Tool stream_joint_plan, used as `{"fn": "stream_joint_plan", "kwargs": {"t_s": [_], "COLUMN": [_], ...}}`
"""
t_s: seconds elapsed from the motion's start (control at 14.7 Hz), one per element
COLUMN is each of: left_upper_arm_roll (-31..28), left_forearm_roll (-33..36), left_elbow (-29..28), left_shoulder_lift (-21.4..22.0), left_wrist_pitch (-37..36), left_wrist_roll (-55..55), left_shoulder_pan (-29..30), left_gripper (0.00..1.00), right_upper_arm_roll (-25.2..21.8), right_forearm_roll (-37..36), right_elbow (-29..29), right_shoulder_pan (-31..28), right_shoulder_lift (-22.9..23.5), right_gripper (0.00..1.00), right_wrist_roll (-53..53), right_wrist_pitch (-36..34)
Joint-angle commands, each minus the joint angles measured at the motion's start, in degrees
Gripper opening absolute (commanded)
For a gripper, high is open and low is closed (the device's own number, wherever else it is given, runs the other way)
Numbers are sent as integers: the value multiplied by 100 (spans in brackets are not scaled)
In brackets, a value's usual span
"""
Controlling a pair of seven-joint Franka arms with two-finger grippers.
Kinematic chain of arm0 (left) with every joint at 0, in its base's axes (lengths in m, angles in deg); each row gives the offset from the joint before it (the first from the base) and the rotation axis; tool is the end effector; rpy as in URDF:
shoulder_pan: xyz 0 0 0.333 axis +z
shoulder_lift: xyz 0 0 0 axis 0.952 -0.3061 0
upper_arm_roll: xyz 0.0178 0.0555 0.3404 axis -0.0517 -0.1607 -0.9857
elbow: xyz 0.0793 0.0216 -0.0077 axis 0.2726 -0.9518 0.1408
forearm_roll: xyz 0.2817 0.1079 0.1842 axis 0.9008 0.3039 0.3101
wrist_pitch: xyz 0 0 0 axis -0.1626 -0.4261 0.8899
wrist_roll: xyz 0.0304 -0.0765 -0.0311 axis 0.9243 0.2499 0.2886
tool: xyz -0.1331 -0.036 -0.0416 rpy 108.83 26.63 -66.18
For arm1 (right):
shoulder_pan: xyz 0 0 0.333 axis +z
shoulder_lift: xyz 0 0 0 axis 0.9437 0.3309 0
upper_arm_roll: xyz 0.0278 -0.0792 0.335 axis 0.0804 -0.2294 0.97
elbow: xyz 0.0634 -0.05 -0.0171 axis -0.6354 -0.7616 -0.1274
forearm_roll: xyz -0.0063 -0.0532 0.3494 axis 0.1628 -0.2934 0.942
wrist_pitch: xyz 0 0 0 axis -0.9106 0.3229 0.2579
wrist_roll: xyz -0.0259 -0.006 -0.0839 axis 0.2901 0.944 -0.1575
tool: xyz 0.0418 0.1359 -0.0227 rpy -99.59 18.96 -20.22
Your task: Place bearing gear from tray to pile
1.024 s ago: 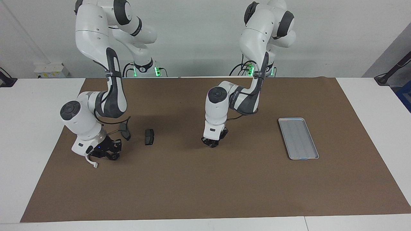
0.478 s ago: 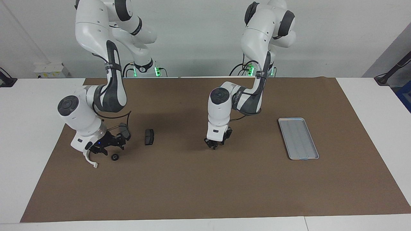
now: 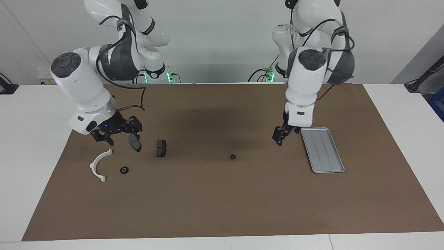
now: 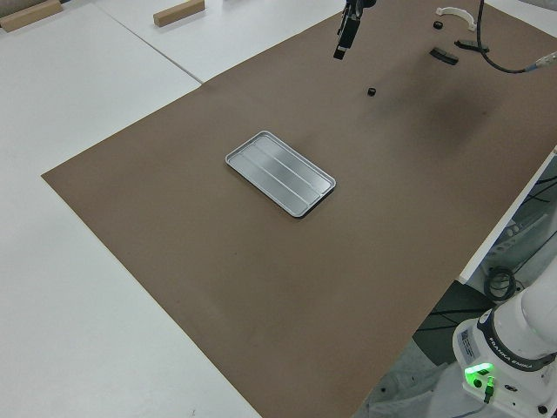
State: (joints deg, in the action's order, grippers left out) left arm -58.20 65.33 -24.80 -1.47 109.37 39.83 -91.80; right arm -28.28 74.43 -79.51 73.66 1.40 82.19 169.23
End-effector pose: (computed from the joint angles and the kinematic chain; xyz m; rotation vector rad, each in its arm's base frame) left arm 0.5710 -0.1775 0.5249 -3.0160 -0.7234 -0.1455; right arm 0.6098 0.0674 0.5149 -3.0832 -0.2579 -0.0064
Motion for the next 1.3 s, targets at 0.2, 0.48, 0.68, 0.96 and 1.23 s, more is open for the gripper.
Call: {"fn": "stream_joint_plan", "kwargs": {"t_s": [0.2, 0.48, 0.68, 0.96, 1.23], "left_upper_arm_roll": [49, -13, -4, 31, 66], "left_forearm_roll": [-181, -181, -181, -181, -190], "left_elbow": [-543, -561, -666, -860, -1062], "left_shoulder_lift": [1425, 1584, 1611, 1558, 1347], "left_wrist_pitch": [-1409, -1763, -1561, -938, -418], "left_wrist_roll": [-2435, -3510, -3714, -3907, -3899], "left_shoulder_pan": [1056, 1540, 1761, 1954, 1972], "left_gripper": [100, 100, 100, 100, 100], "right_upper_arm_roll": [45, 45, 45, 45, 45], "right_forearm_roll": [-619, -592, -645, -786, -777], "right_elbow": [616, 572, 563, 572, 555], "right_shoulder_pan": [2292, 2874, 2972, 2972, 2963], "right_shoulder_lift": [272, 738, 1177, 1748, 2091], "right_gripper": [99, 99, 99, 98, 97], "right_wrist_roll": [3209, 3871, 3942, 3942, 3942], "right_wrist_pitch": [-389, 540, 1077, 1684, 2194]}}
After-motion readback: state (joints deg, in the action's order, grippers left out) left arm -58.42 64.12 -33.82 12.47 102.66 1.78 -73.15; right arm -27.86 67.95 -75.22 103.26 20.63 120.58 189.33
